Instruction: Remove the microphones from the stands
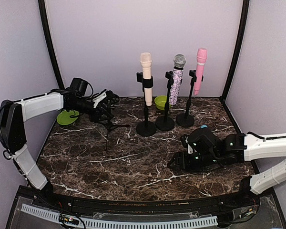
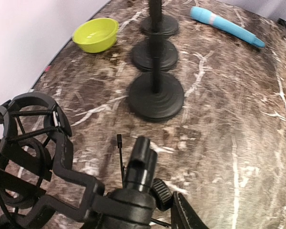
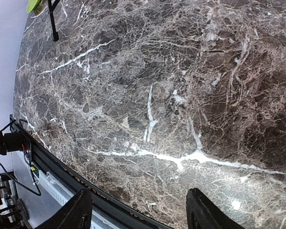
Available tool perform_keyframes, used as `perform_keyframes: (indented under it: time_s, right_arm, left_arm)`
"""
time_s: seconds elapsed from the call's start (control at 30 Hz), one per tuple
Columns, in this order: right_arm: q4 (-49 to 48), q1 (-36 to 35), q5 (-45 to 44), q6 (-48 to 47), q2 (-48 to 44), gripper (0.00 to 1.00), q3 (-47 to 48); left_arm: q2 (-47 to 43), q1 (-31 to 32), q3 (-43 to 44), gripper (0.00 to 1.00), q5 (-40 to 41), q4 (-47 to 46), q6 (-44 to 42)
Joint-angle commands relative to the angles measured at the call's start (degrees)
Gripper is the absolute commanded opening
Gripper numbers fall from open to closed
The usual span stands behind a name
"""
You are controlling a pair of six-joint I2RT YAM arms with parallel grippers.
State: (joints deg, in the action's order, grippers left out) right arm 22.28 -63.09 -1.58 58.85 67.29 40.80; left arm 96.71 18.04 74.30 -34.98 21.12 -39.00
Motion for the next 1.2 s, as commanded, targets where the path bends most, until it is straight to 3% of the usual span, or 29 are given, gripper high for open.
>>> perform_keyframes:
  time_s: [0.0, 0.6, 0.73, 0.8, 0.93, 1.0, 1.17]
  right_arm:
    - [-2.7, 0.7, 0.8, -1.1, 1.0, 0.68, 2.6]
    - [-3.9, 1.3, -0.8, 0.5, 1.2, 0.66, 2.1]
    - [-3.2, 1.3, -2.5, 0.2, 0.5, 0.66, 3.2]
    - [-2.9, 1.3, -3.3, -0.2, 0.5, 0.67, 4.0]
    - [-1.3, 1.3, -5.5, -1.5, 1.1, 0.70, 6.8]
    - [-0.2, 1.4, -7.3, -3.0, 2.0, 0.72, 9.2]
    - [4.0, 1.9, -12.8, -8.7, 6.0, 0.76, 19.0]
  left_arm:
    - [3.3, -2.7, 5.6, 0.00, -1.6, -2.0, -0.9]
    - [18.3, -11.8, 17.7, 0.00, 0.2, -13.1, 1.2]
    - [19.0, -11.9, 16.8, 0.24, 2.5, -15.6, 2.7]
    - [18.9, -11.9, 16.6, 0.42, 2.8, -15.4, 2.8]
    - [17.6, -11.9, 16.1, 0.90, 2.3, -12.8, 2.6]
    - [16.5, -11.9, 15.9, 0.98, 2.4, -11.1, 3.0]
    - [11.1, -12.0, 10.5, 0.99, 2.8, -9.2, 4.0]
